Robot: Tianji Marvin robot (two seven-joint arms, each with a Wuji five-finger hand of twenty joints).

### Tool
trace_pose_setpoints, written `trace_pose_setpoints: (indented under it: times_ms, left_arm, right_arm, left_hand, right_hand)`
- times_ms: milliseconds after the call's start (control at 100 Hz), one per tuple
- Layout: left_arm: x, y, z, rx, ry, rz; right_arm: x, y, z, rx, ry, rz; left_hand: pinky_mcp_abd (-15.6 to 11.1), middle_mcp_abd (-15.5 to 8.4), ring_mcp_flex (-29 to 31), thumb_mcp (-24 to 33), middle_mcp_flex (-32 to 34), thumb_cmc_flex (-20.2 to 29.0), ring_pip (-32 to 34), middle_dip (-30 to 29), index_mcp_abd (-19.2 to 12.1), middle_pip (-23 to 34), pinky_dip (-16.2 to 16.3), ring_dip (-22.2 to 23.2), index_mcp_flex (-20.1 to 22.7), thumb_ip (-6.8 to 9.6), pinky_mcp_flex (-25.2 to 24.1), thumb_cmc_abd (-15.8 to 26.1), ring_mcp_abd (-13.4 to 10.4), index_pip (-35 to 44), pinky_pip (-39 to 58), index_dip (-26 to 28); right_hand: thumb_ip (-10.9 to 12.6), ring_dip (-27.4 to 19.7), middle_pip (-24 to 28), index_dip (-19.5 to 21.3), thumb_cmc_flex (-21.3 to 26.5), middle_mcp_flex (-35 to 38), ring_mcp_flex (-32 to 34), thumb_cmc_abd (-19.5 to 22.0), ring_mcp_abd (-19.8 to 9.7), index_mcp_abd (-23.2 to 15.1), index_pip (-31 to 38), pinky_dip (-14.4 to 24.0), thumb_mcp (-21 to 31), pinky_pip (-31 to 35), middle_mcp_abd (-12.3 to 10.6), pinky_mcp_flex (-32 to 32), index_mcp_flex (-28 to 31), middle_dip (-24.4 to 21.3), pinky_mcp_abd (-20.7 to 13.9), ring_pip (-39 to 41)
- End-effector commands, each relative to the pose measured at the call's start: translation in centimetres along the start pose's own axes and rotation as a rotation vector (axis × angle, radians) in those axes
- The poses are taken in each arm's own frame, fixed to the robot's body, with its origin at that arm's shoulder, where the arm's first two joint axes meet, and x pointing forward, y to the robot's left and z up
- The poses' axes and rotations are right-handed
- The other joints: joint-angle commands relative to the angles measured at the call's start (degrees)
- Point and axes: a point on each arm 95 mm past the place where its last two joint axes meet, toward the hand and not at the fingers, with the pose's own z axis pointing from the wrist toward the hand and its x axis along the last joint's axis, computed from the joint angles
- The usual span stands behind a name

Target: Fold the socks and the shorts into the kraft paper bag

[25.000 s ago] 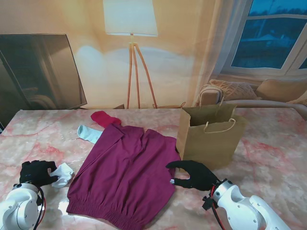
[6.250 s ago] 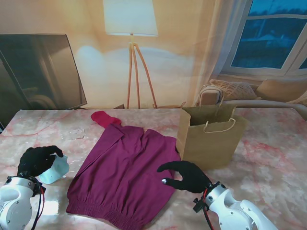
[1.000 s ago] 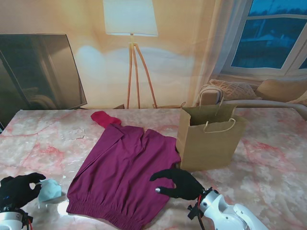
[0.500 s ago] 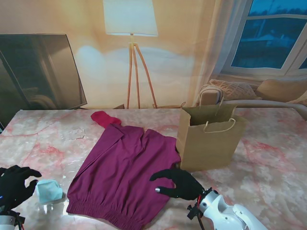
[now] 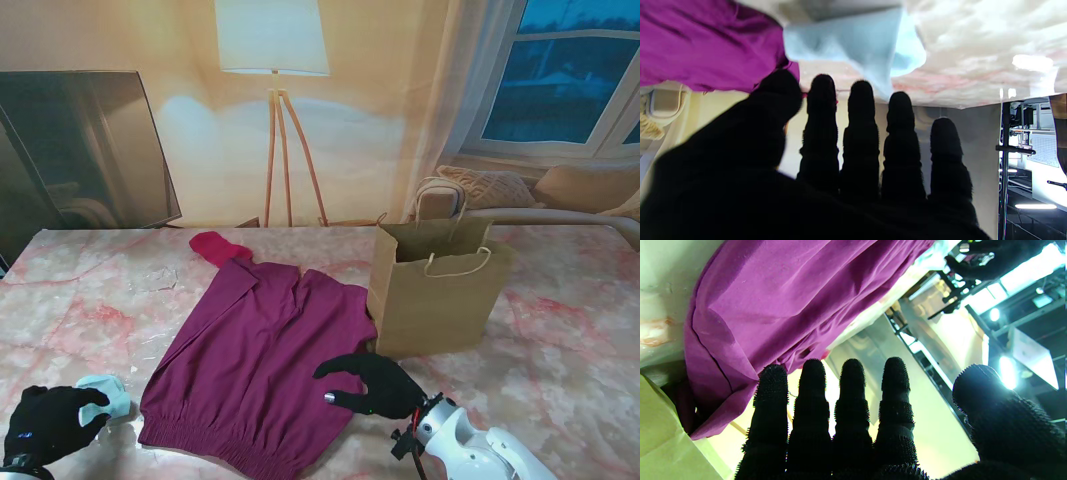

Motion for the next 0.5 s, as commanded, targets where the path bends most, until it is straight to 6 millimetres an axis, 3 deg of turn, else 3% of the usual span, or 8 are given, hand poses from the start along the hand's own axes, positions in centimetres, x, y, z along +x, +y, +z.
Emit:
trace_pose_setpoints:
  times_ms: [0,90,120,250,360,490]
  left_arm:
    - [-0.6,0.8,0.1,-0.031,-0.010,0.032]
    - [-1.0,1.6,0.6,-0.069,-0.025,0.043]
    - [-1.1,1.8,0.8,-0.086,-0.035,0.041]
    - [-1.6,2.8,1.4,-0.134,-0.066,0.037]
    - [-1.8,3.5,2.0,-0.132,-0.064,0.060]
    - [-2.1,3.9,2.5,-0.100,-0.066,0.117]
  right_arm:
    - [0.3,-0.3,0.0,0.003,0.005,0.004]
    - [0.3,-0.3,0.0,0.007,0.004,0.006]
    - [0.3,-0.3,0.1,0.008,0.004,0.007]
    - [0.4,-0.4,0.1,0.012,0.006,0.011]
    - [0.4,-0.4,0.2,0.015,0.007,0.012]
    - [0.4,-0.4,0.2,0.016,0.005,0.013]
  left_hand:
    - [-0.1,-0.4,-4.2,1.6,-5.9,-3.4,-3.2,-2.5,1.3,-2.6,-1.3,-2.3,-2.9,4.06,-2.7,0.7,-1.1,-3.9,-3.0,1.2]
    - [0.0,-1.0,-8.7,0.1,-13.2,-4.3,-5.6,-4.7,1.6,-4.6,-1.9,-3.8,-7.4,3.70,-4.9,-0.5,-1.2,-7.6,-5.8,1.0]
    - [0.0,0.5,-9.8,-0.4,-15.0,-4.4,-6.3,-5.2,1.7,-4.9,-2.1,-4.4,-8.7,3.59,-5.6,-0.7,-1.4,-8.6,-6.8,0.8]
    - [0.0,0.8,-11.8,-0.1,-19.2,-3.6,-7.6,-6.1,3.8,-4.7,-2.6,-6.0,-14.9,3.13,-6.7,-3.6,-1.4,-13.9,-9.4,-0.9]
    - [0.3,0.5,-8.8,5.1,-15.4,-1.6,-4.7,-3.6,3.8,-1.2,-1.5,-4.2,-17.4,2.08,-4.8,-7.3,-1.3,-14.9,-7.6,-2.1]
    - [0.1,-0.9,-3.9,10.0,-9.7,2.6,1.0,4.0,3.1,4.5,-1.2,0.8,-14.7,2.25,-0.3,-8.1,-1.0,-10.1,-2.2,-0.4]
  right_hand:
    - [3.1,0.8,0.6,0.3,-0.4,1.3,0.6,1.5,0.4,-1.4,0.8,1.9,-1.0,1.6,0.5,-0.3,0.6,0.2,0.0,0.9]
    - [3.1,0.9,0.6,0.3,-0.3,1.4,0.9,1.5,0.5,-1.4,0.8,1.9,-1.0,1.7,0.5,-0.2,0.6,0.2,0.0,1.1]
    - [3.1,1.0,0.6,0.3,-0.3,1.4,1.0,1.5,0.6,-1.4,0.8,1.9,-1.0,1.7,0.5,-0.2,0.7,0.2,0.1,1.2]
    - [3.1,1.2,0.6,0.4,-0.3,1.4,1.2,1.4,0.7,-1.4,0.9,1.9,-1.0,1.8,0.5,-0.2,0.6,0.3,0.0,1.4]
    - [3.1,1.4,0.7,0.3,-0.3,1.4,1.3,1.4,0.7,-1.4,0.8,2.0,-1.0,1.9,0.5,-0.1,0.6,0.3,0.0,1.5]
    - [3.1,1.5,0.7,0.3,-0.3,1.4,1.4,1.4,0.6,-1.4,0.8,2.0,-1.1,1.9,0.5,-0.1,0.5,0.3,0.1,1.5]
